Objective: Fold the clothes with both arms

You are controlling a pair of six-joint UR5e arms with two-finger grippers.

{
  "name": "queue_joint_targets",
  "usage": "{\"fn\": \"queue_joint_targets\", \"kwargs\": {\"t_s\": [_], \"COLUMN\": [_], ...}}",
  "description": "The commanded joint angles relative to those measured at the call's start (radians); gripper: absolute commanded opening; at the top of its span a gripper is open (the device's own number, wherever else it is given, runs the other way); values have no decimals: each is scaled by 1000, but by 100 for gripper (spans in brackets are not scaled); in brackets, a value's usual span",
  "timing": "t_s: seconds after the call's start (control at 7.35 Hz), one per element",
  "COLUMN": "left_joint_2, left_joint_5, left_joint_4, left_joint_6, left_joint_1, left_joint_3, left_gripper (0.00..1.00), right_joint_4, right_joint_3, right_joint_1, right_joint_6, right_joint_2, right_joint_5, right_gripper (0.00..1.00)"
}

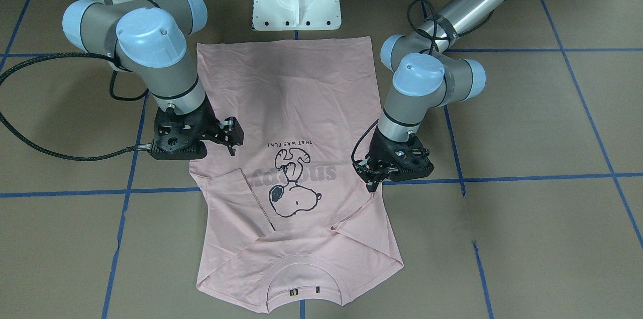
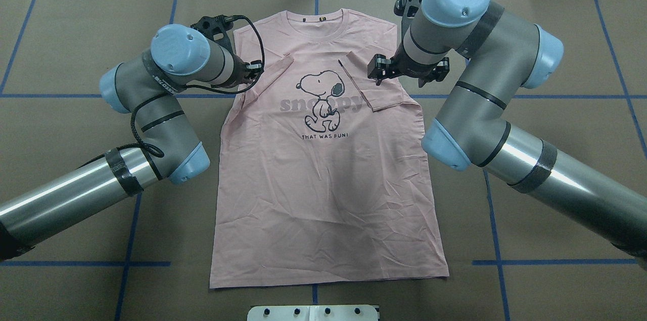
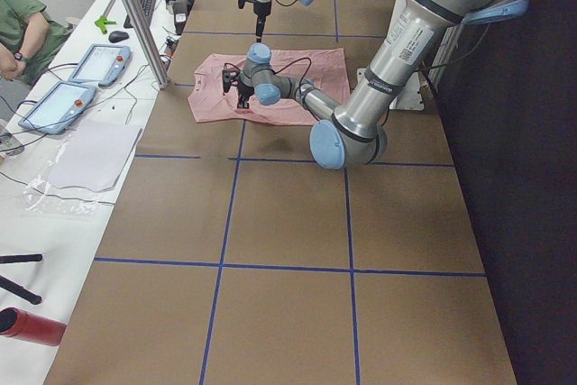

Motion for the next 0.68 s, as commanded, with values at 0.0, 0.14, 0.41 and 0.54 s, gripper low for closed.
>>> {"fn": "queue_joint_targets", "kwargs": {"t_s": [0.0,0.14,0.41,0.54], "left_joint_2": [3,3,0,3], "left_joint_5": [-1,2,2,3], "left_joint_4": [1,0,-5,-8], "left_joint_6": [0,0,0,3], "left_joint_1": [19,37,54,54], "left_joint_3": [-28,-30,-30,-31], "left_gripper": [0,0,17,99], "right_joint_4": [0,0,0,0], "right_joint_3": [1,2,2,2], "right_joint_1": [1,1,2,1], "right_joint_6": [2,0,0,0], "right_joint_2": [0,0,-3,-5], "right_joint_5": [0,0,2,2], "right_gripper": [100,100,100,100]}}
